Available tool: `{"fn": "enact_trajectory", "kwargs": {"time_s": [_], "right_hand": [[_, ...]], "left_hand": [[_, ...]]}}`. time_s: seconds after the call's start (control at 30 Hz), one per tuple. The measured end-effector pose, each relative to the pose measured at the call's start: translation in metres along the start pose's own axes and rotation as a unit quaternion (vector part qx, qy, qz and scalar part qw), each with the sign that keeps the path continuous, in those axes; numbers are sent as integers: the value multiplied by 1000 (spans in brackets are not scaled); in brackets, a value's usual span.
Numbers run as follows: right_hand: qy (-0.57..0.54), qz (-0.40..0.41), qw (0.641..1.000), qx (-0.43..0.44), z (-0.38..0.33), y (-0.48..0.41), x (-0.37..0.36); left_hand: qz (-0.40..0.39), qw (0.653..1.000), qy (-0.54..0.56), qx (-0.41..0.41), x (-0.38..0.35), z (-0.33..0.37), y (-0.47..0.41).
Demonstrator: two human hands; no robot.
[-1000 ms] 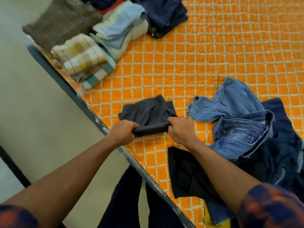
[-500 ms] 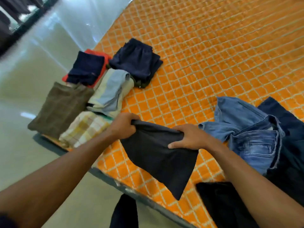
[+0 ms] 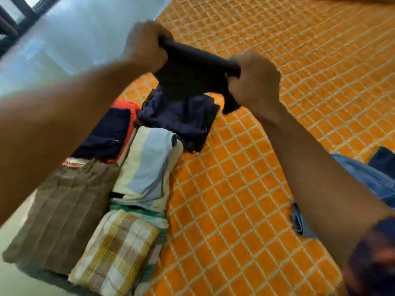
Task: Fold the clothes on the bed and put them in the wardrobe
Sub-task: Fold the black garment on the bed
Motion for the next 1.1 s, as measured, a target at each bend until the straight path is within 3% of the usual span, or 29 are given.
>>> {"fn": "enact_trajectory", "kwargs": {"time_s": [0.07, 0.17, 0.23, 0.33, 0.37, 0.5, 0.6, 0.7, 0.8, 0.9, 1.0, 1.1], "right_hand": [[-8, 18, 1000, 3, -11, -23, -22], [-23, -25, 999, 20, -33, -29, -77], [4, -112, 992, 50, -49, -8, -119], [45, -288, 951, 101, -59, 53, -188], [46, -306, 944, 111, -59, 74, -202], [-20, -229, 970, 73, -29, 126, -202], [-5, -236, 972, 12, 30, 153, -182], [58, -274, 958, -67, 129, 194, -150], [134, -366, 913, -119, 245, 260, -117], [172, -469, 856, -133, 339, 333, -86], [207, -419, 881, -76, 375, 365, -75], [186, -352, 911, -107, 375, 343, -89]], "left_hand": [[3, 997, -72, -10, 1, -14, -15], [-56, 989, -140, 11, -26, -62, -6], [-109, 979, -168, 50, -54, -107, 18], [-189, 967, -162, 52, -111, -164, 63], [-197, 969, -135, 72, -123, -173, 78], [-76, 983, -53, 156, -136, -181, 99], [-45, 991, -44, 115, -135, -152, 97], [-66, 997, -3, 26, -160, -91, 105], [-153, 987, 49, -21, -218, -14, 138], [-297, 950, 90, 22, -289, 54, 194], [-416, 905, 85, 25, -359, 117, 251], [-452, 890, 14, 63, -400, 154, 289]]}}
Point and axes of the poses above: each hand's wrist, its own y-axis away from the middle knuckle, its own x-axis out of the back of the hand, z = x × y, the point moved 4 cm from there along -y, towards the middle knuckle, and after that the axes turned 10 degrees about y, right-handed, at the moved point
